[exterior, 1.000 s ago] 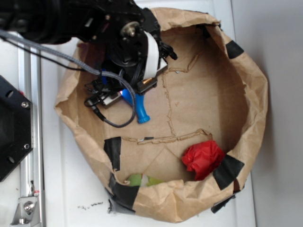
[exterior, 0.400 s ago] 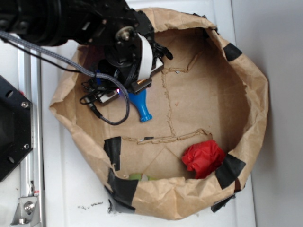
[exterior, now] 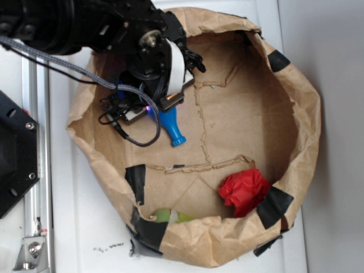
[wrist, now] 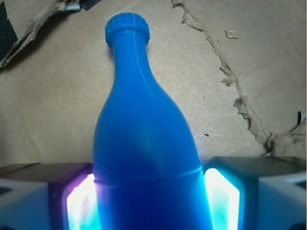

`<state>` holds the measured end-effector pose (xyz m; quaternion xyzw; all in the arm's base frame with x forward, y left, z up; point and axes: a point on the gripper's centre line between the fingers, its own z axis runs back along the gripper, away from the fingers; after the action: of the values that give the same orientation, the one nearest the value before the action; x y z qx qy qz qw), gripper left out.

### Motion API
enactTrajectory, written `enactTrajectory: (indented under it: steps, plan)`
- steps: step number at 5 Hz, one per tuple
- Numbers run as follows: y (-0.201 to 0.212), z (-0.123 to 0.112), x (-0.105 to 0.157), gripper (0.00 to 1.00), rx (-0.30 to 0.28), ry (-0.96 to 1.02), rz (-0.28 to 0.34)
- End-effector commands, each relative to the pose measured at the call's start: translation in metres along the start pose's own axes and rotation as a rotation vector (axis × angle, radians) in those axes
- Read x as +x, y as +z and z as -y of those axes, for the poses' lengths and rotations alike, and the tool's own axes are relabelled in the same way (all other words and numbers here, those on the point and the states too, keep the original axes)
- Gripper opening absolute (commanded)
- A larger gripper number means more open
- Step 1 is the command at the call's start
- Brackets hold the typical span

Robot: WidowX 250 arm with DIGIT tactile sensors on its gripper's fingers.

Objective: Grab the blue bottle.

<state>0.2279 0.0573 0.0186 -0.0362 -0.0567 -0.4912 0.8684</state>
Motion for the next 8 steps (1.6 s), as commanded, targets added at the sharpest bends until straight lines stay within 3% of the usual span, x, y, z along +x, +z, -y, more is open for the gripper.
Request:
enactTrajectory:
  steps: [1,2,3,4,5,6,7,8]
  plan:
    - [0.005,-0.002,0.001,0.00,0.018,-0.012,0.000]
    - [0.011,0.000,0.005,0.00,0.045,0.005,0.006]
    - [0.044,-0.022,-0.001,0.00,0.102,0.195,0.069]
    - [0.090,-0.032,0.025,0.00,0.143,0.435,0.075]
    - [0.134,-0.016,0.066,0.00,0.176,0.627,-0.001]
    - [0.159,-0.008,0.078,0.00,0.187,0.772,-0.028]
    - [0.175,0.009,0.087,0.00,0.175,0.876,-0.028]
    - [0.179,0.018,0.075,0.00,0.157,0.918,0.024]
